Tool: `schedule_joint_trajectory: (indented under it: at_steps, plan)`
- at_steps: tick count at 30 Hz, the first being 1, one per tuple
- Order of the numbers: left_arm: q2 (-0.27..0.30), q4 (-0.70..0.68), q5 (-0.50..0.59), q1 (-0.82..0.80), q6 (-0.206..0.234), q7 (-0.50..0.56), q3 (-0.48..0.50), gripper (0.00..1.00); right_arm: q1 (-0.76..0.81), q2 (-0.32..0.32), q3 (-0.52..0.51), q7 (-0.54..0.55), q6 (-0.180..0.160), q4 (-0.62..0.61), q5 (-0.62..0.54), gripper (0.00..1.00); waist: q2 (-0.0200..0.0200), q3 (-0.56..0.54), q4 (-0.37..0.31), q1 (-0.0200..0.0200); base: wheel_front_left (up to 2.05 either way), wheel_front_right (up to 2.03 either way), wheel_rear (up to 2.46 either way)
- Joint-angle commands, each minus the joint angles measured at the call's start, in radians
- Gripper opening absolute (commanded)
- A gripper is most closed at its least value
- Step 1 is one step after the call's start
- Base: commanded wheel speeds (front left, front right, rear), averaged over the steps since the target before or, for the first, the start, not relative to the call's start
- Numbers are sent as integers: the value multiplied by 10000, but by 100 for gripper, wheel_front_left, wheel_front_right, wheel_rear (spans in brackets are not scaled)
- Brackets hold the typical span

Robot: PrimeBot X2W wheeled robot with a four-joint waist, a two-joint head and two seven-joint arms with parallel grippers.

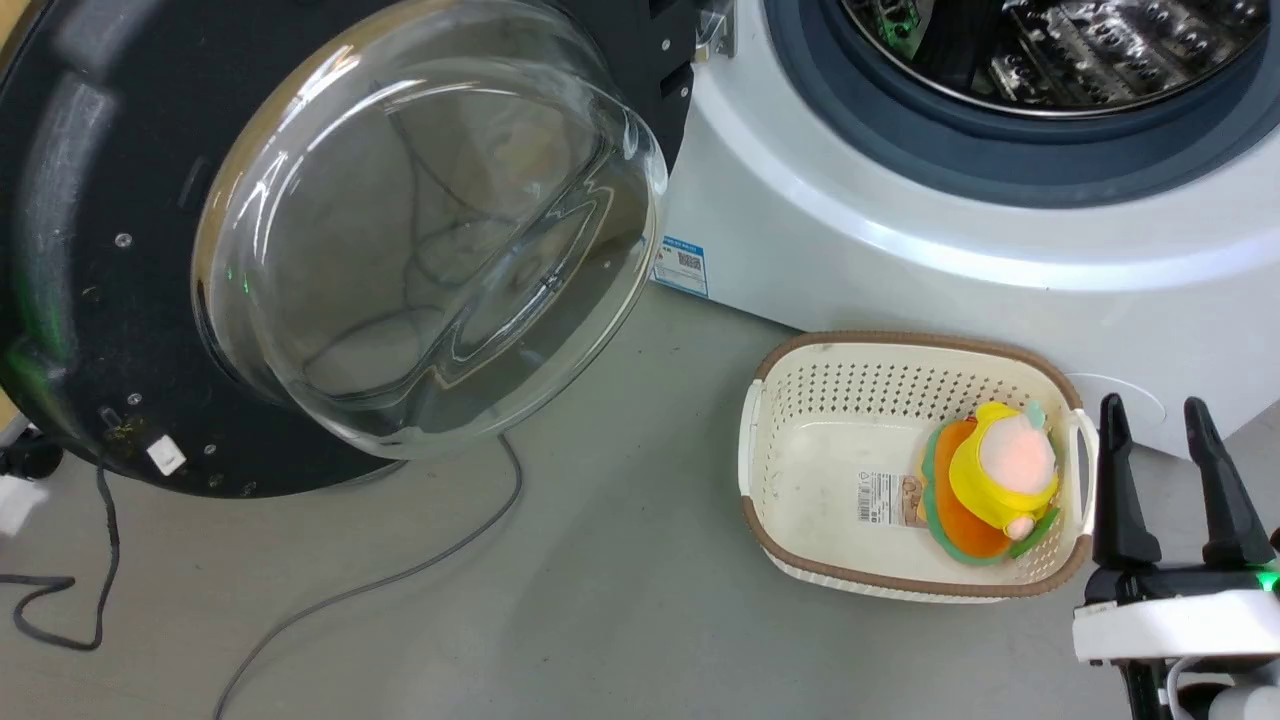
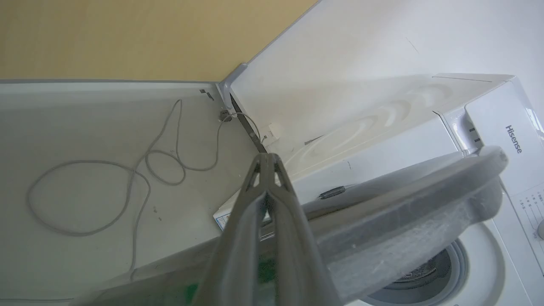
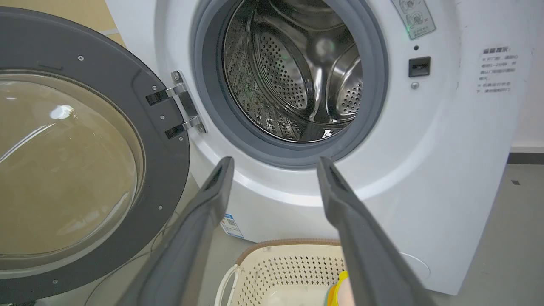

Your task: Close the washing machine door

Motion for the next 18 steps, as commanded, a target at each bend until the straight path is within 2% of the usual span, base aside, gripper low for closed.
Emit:
schedule_joint_trajectory:
  at_steps: [1,6,8,18]
  plan:
    - [26,-12,-323,99,-74,138,0,0,-173,43,-10,-97,8,3,126,100,0,57,13,-1,0,0,0]
    - [148,-293,-1215,476,-129,781,-344,0,-209,45,-89,-201,8,-8,255,100,0,151,100,-1,0,0,0]
    - [226,-652,-1197,787,-131,924,-730,0,-155,45,-124,-205,8,9,270,100,0,105,116,-1,0,0,0]
    - [528,-3776,-1809,2582,-131,1430,-2514,0,102,45,-303,-205,8,94,396,100,0,-426,392,-1,0,0,0]
